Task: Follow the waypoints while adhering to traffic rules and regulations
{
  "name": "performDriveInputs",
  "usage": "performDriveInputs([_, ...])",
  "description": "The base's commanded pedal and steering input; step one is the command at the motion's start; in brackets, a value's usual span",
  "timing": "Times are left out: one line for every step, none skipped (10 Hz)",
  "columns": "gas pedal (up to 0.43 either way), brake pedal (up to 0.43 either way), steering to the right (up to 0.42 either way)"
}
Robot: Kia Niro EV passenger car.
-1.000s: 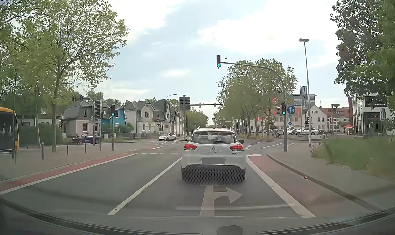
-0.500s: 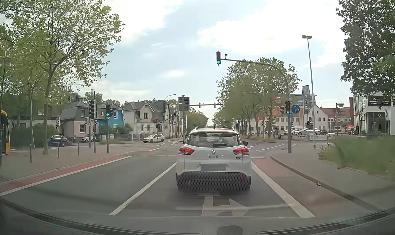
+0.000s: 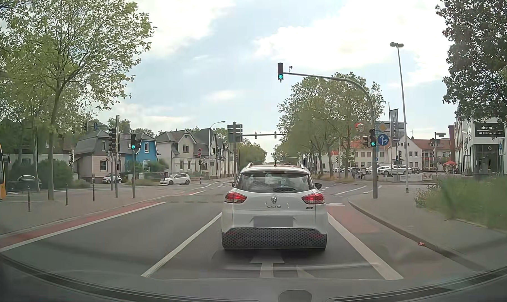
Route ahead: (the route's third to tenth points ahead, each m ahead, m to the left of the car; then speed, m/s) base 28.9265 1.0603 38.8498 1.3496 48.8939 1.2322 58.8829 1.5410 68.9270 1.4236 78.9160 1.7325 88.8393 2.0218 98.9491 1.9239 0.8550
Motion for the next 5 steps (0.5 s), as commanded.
performDriveInputs([0.0, 0.256, 0.005])
performDriveInputs([0.0, 0.256, 0.005])
performDriveInputs([0.0, 0.25, 0.005])
performDriveInputs([0.0, 0.232, 0.005])
performDriveInputs([0.0, 0.018, 0.005])
